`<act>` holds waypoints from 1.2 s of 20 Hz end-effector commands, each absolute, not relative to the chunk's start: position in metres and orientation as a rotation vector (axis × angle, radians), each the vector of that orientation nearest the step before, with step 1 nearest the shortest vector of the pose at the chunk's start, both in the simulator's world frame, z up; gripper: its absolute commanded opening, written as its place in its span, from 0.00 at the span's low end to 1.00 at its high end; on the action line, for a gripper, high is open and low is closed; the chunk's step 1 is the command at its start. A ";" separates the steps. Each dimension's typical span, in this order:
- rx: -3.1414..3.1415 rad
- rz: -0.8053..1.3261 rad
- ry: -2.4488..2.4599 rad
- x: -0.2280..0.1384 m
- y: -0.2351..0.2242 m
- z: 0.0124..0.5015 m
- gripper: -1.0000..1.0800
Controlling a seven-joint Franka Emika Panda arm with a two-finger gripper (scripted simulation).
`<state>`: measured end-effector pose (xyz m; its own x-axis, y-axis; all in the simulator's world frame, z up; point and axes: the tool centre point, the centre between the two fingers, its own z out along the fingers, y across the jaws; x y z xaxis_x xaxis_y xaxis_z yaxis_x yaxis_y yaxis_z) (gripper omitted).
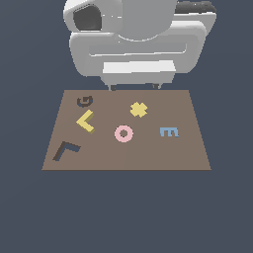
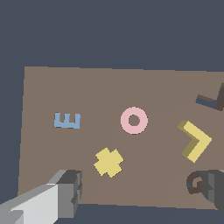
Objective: Insert a designated object into the corresponding slot on a board.
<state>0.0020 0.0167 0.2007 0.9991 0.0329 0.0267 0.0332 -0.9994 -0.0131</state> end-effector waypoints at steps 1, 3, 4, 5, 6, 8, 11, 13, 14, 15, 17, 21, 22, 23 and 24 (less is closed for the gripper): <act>-3.127 -0.041 -0.052 0.002 0.017 0.201 0.96; -3.128 -0.041 -0.045 0.002 0.016 0.200 0.96; -3.128 -0.041 -0.037 0.003 0.015 0.199 0.96; -3.128 -0.040 -0.026 0.003 0.013 0.197 0.96; -3.129 -0.040 -0.011 0.004 0.011 0.195 0.96; -3.129 -0.038 0.029 0.005 0.006 0.189 0.96; -3.129 -0.035 0.115 0.008 -0.005 0.176 0.96; -3.127 -0.032 0.191 0.010 -0.016 0.165 0.96; -3.125 -0.031 0.236 0.011 -0.022 0.158 0.96; -3.122 -0.029 0.284 0.012 -0.028 0.151 0.96; -3.112 -0.025 0.394 0.012 -0.044 0.135 0.96; -3.078 -0.016 0.622 0.010 -0.075 0.102 0.96; -3.069 -0.014 0.671 0.009 -0.082 0.094 0.96; -3.059 -0.012 0.717 0.008 -0.088 0.088 0.96; -3.049 -0.010 0.759 0.007 -0.094 0.081 0.96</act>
<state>0.0084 -0.0847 0.0915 0.9041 -0.4273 0.0067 -0.4273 -0.9041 -0.0020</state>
